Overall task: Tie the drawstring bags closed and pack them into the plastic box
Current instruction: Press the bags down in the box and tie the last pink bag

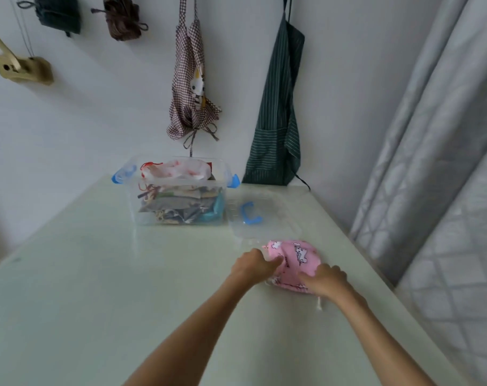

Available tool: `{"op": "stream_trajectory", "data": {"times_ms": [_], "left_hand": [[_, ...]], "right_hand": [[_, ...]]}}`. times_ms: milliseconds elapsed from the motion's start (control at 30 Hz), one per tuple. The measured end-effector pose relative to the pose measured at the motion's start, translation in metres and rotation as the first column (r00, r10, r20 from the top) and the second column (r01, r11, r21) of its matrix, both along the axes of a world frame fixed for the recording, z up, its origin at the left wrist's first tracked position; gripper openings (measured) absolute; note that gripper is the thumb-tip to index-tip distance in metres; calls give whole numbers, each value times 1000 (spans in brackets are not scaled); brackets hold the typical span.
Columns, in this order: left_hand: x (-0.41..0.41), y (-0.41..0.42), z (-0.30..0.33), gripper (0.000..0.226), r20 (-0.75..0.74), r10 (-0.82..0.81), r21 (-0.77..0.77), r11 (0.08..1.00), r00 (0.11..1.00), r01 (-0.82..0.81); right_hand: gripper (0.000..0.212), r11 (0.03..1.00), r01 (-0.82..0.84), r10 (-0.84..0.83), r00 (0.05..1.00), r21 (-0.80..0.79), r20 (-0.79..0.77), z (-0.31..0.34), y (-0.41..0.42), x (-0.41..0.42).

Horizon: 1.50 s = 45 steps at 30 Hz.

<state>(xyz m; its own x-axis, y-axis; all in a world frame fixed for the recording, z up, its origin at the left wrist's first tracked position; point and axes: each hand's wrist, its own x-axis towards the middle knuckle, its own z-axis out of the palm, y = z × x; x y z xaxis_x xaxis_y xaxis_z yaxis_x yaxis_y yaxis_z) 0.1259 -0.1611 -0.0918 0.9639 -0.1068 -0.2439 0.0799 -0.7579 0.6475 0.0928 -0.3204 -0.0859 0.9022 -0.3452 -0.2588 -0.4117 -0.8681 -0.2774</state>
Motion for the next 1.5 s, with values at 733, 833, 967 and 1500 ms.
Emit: {"op": "stream_trajectory", "data": {"times_ms": [733,833,967,1500], "left_hand": [[-19,173,11,49,257,90,-264,964,962,-20],[-35,194,-17,50,179,124,-72,991,976,-112],[-61,208,-24,61,265,102,17,994,959,-110],[-93,265,-22,15,589,135,279,892,797,-357]], "right_hand": [[23,692,-567,273,779,447,565,-28,152,28],[32,764,-574,380,770,295,513,-45,155,13],[38,851,-522,442,771,58,458,-46,139,1],[36,818,-570,514,786,80,345,-17,67,-15]]}}
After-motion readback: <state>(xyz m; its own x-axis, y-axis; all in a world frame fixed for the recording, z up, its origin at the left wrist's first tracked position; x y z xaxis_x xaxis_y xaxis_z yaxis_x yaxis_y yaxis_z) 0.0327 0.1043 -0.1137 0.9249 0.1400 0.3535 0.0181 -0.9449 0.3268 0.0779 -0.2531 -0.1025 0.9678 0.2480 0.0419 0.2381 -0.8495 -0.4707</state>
